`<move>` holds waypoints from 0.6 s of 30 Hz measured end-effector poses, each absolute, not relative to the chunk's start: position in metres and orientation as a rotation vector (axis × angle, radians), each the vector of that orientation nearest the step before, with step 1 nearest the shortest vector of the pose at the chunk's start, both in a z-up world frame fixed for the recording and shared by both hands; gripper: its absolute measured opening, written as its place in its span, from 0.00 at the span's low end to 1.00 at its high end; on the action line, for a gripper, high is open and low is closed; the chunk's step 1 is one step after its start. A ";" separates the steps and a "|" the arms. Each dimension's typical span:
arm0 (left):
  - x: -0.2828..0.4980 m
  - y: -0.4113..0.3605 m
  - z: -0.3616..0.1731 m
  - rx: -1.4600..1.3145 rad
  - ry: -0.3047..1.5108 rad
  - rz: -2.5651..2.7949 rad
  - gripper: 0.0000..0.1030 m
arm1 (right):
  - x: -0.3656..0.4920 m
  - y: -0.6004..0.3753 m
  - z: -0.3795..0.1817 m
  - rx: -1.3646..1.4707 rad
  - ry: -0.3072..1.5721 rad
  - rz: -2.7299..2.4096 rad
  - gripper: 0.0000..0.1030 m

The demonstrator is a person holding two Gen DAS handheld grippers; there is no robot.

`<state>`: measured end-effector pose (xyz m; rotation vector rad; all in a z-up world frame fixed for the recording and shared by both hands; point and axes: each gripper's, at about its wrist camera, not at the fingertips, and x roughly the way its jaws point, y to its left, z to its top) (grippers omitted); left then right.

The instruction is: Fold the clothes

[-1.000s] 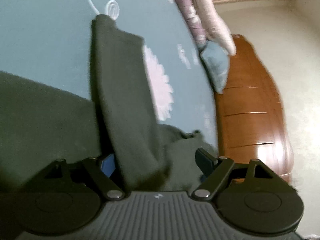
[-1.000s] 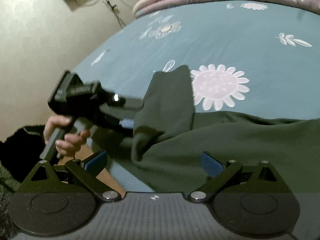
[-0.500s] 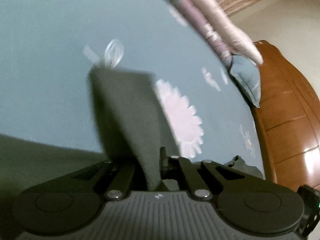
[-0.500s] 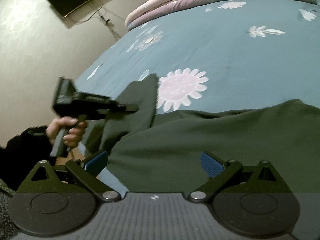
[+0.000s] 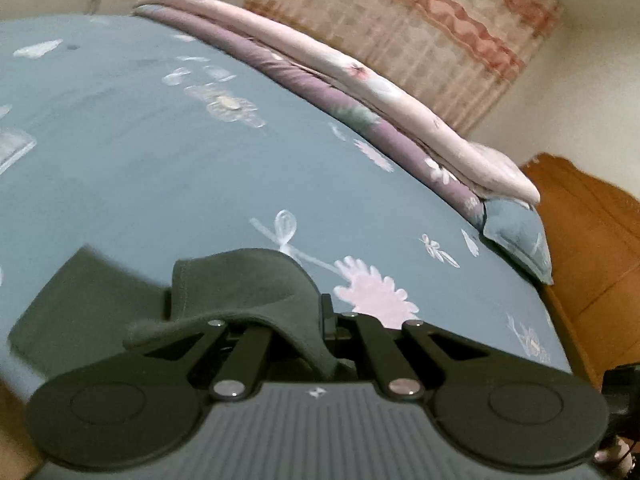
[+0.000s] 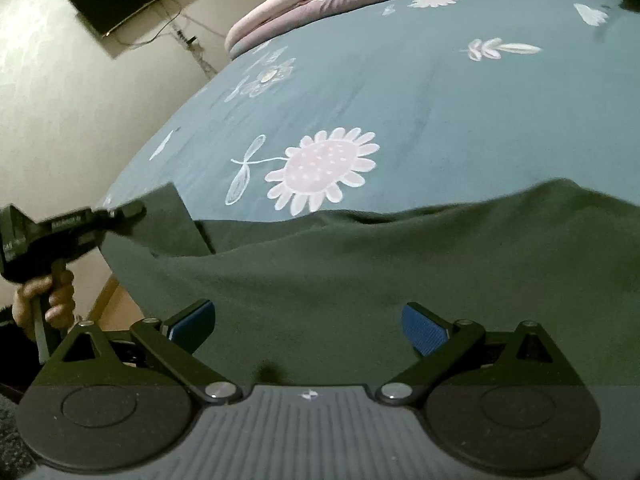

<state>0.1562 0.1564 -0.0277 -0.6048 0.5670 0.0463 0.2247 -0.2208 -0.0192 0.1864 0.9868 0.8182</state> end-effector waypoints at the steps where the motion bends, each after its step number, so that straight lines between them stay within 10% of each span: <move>1: 0.152 0.158 -0.032 -0.611 0.567 0.047 0.00 | 0.225 -0.217 -0.016 0.173 0.982 0.822 0.99; 5: 0.136 0.163 -0.047 -0.632 0.570 0.049 0.00 | 0.232 -0.192 -0.004 0.088 0.954 0.867 0.94; 13: 0.124 0.166 -0.073 -0.649 0.581 0.036 0.01 | 0.258 -0.090 0.003 -0.189 0.925 1.095 0.47; 18: 0.123 0.168 -0.078 -0.666 0.561 0.011 0.01 | 0.265 -0.017 -0.010 -0.307 0.938 1.255 0.44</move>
